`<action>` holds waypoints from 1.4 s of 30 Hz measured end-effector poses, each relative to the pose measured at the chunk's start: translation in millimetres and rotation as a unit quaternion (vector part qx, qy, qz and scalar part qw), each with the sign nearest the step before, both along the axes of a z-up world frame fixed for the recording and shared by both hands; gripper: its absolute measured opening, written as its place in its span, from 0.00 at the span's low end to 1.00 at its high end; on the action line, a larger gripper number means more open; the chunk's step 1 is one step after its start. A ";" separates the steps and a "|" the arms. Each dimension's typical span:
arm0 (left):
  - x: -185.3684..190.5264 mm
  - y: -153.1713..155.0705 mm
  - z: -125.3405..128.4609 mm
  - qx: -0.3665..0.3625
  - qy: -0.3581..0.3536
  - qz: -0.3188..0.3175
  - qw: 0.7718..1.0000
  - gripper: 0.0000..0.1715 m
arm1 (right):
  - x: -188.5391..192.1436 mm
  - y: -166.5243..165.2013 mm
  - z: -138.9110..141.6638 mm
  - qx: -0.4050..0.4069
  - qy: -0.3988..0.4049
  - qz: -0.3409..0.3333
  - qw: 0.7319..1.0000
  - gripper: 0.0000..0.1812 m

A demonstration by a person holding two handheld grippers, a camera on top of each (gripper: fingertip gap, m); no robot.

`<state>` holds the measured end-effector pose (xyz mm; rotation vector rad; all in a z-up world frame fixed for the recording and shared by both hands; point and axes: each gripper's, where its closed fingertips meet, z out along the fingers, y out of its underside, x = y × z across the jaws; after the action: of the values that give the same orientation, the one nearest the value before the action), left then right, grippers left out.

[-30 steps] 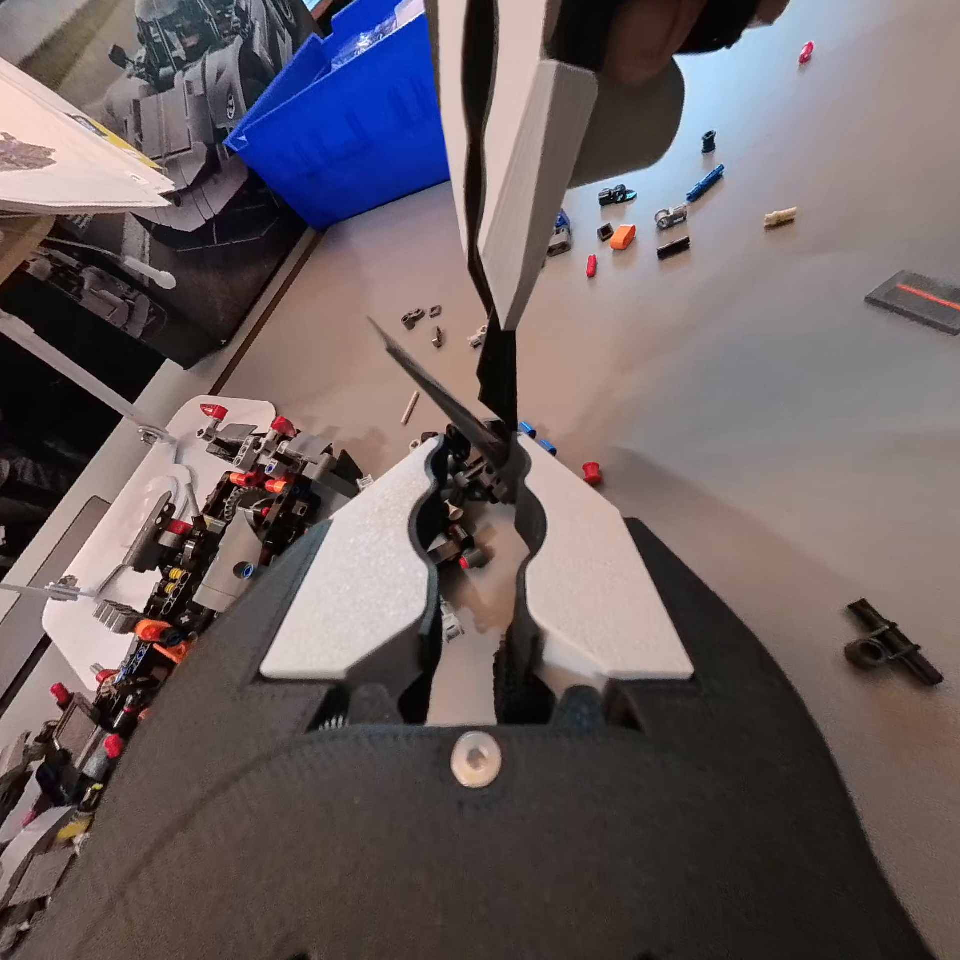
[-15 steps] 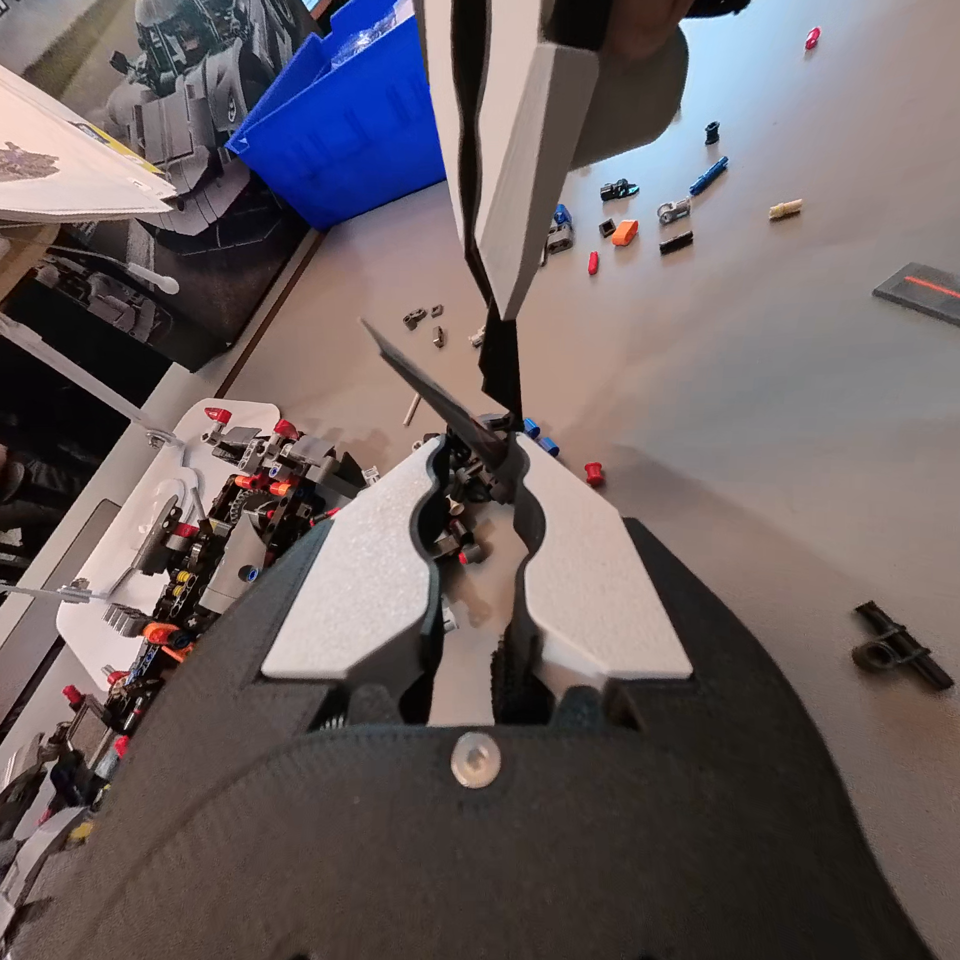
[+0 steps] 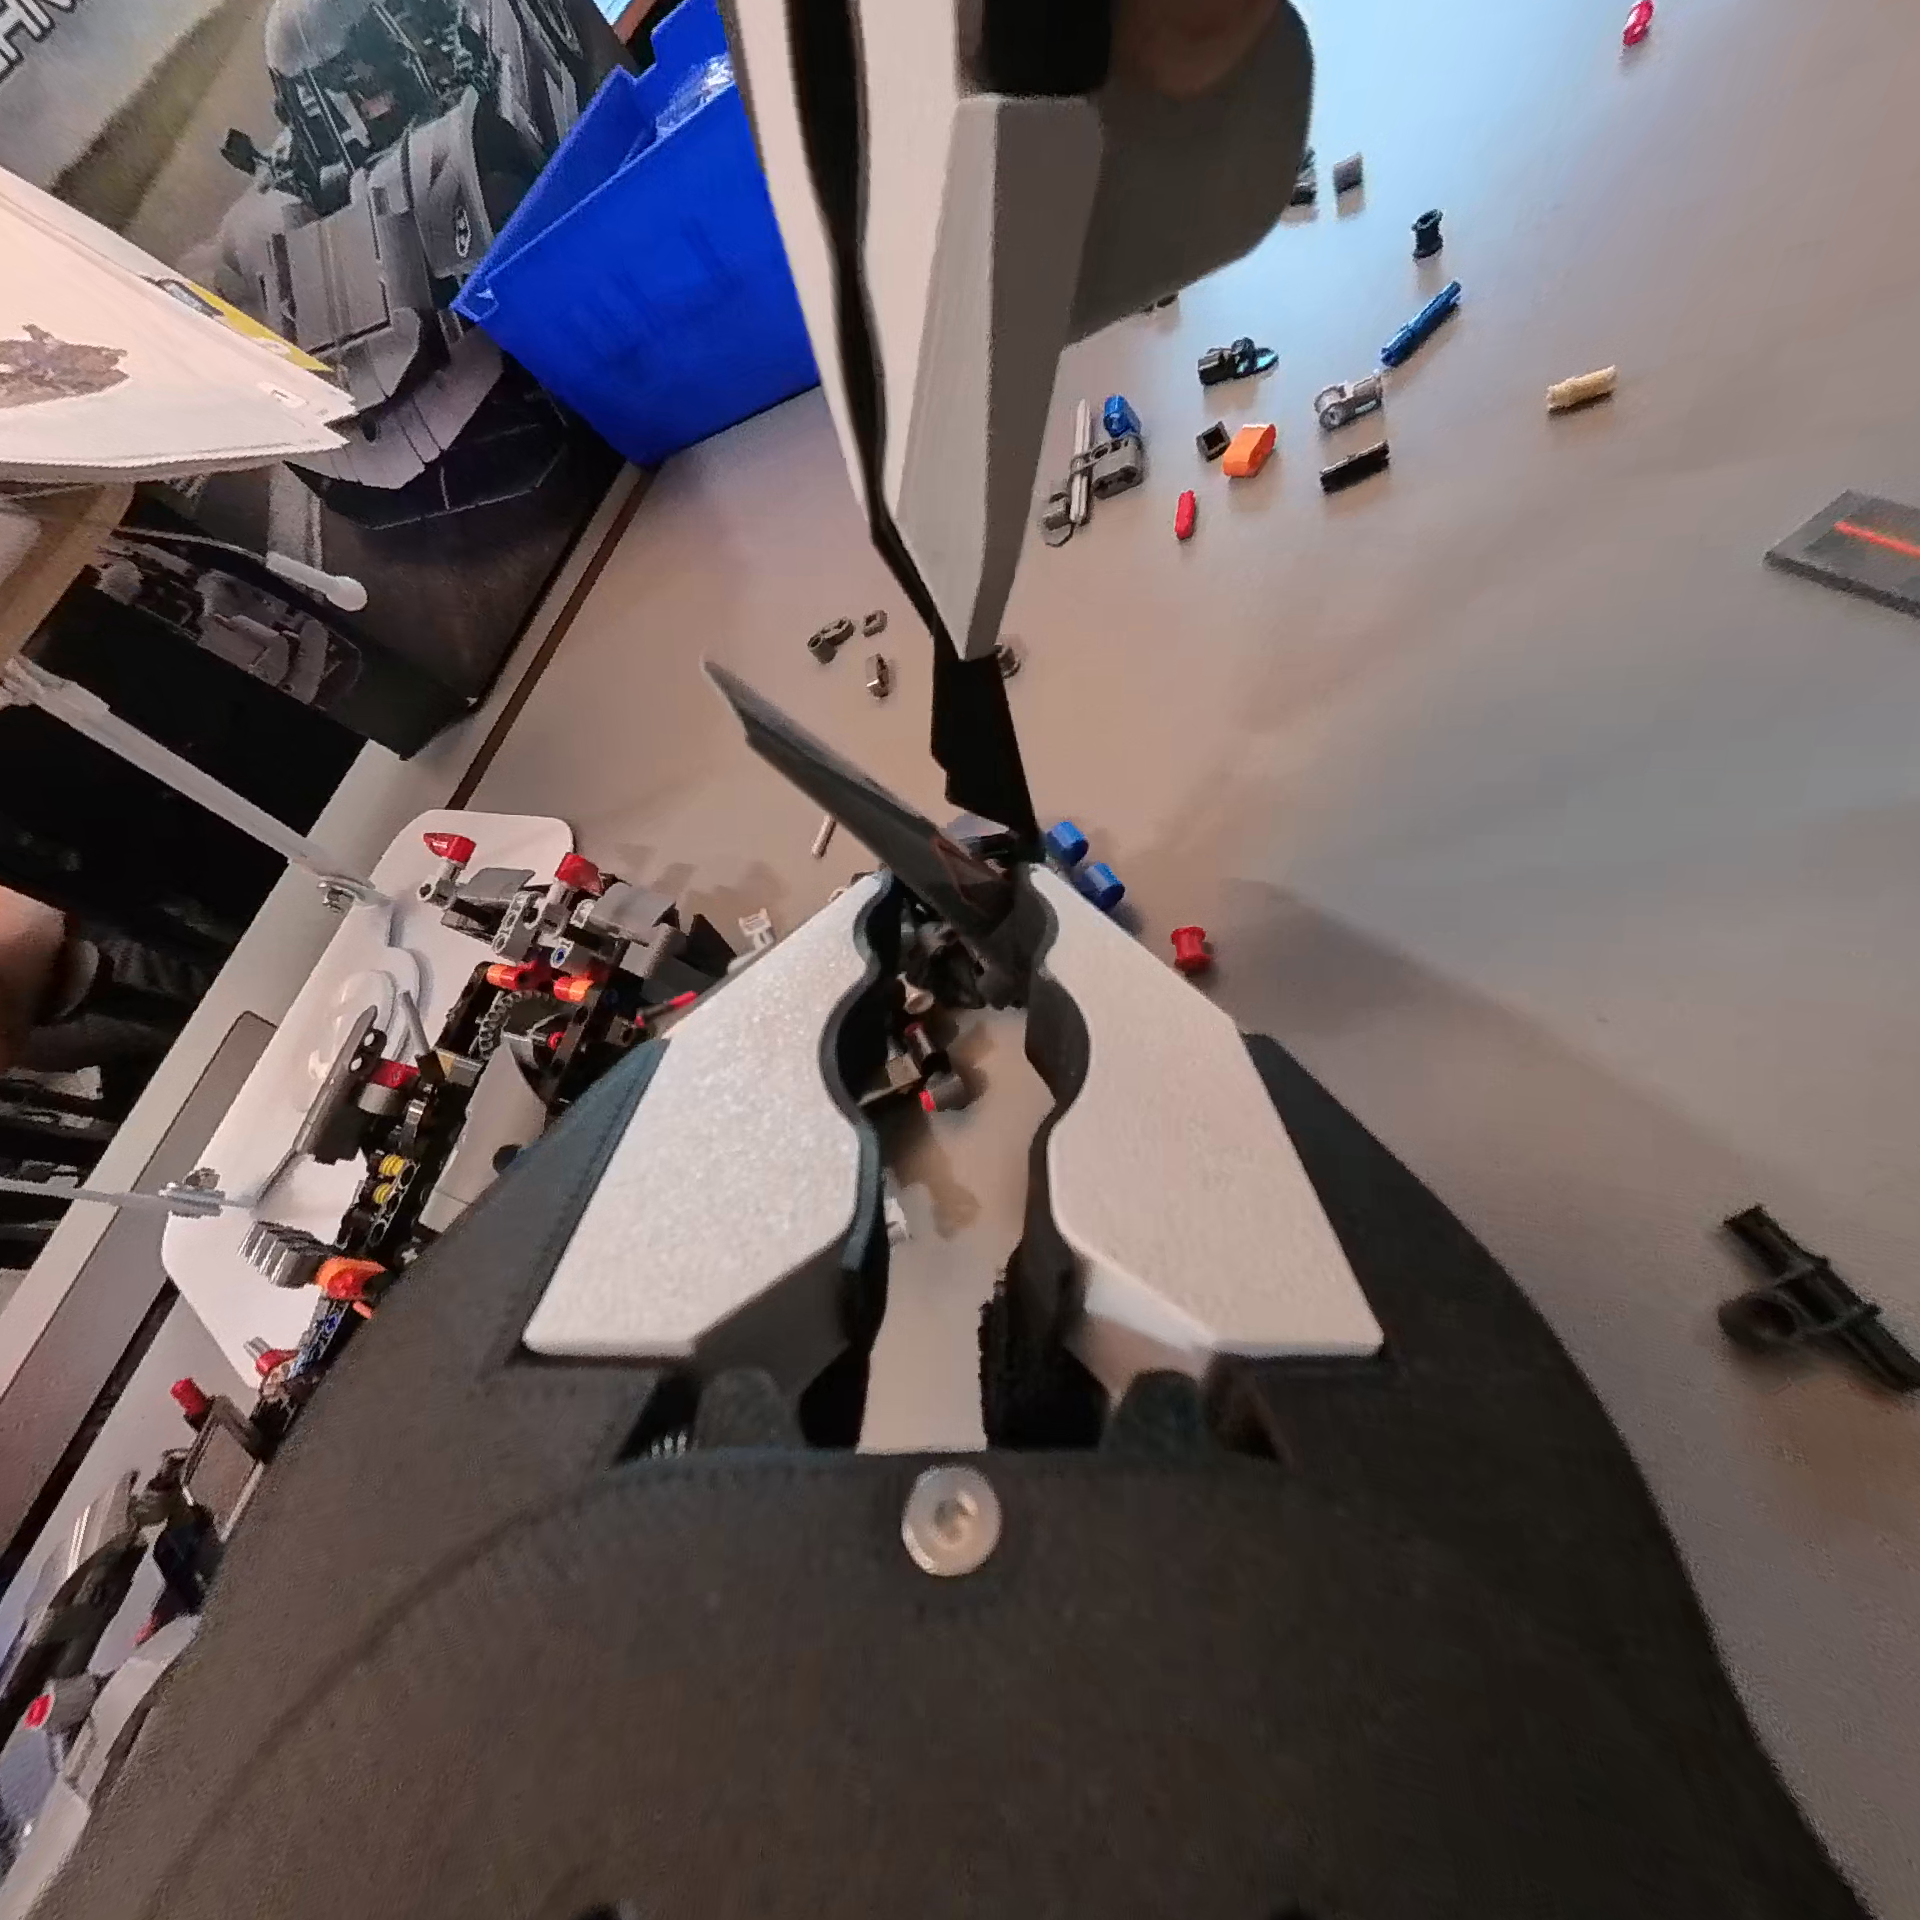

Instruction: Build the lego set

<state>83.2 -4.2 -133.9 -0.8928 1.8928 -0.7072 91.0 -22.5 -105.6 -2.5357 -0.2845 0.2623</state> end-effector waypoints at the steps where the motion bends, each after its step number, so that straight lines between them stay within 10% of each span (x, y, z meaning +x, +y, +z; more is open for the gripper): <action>1: 0.0 -0.3 0.0 0.000 0.001 -0.001 1.000 0.11 | -0.5 0.0 0.3 -0.002 -0.002 0.001 1.000 0.00; 42: 6.1 -4.6 -2.4 0.026 0.003 0.015 1.000 0.15 | 0.1 14.3 2.9 0.010 0.033 -0.077 0.996 0.00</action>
<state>89.3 -8.8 -136.3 -0.8902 1.8910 -0.6360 91.1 -8.3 -102.7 -2.5076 -0.0662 0.2809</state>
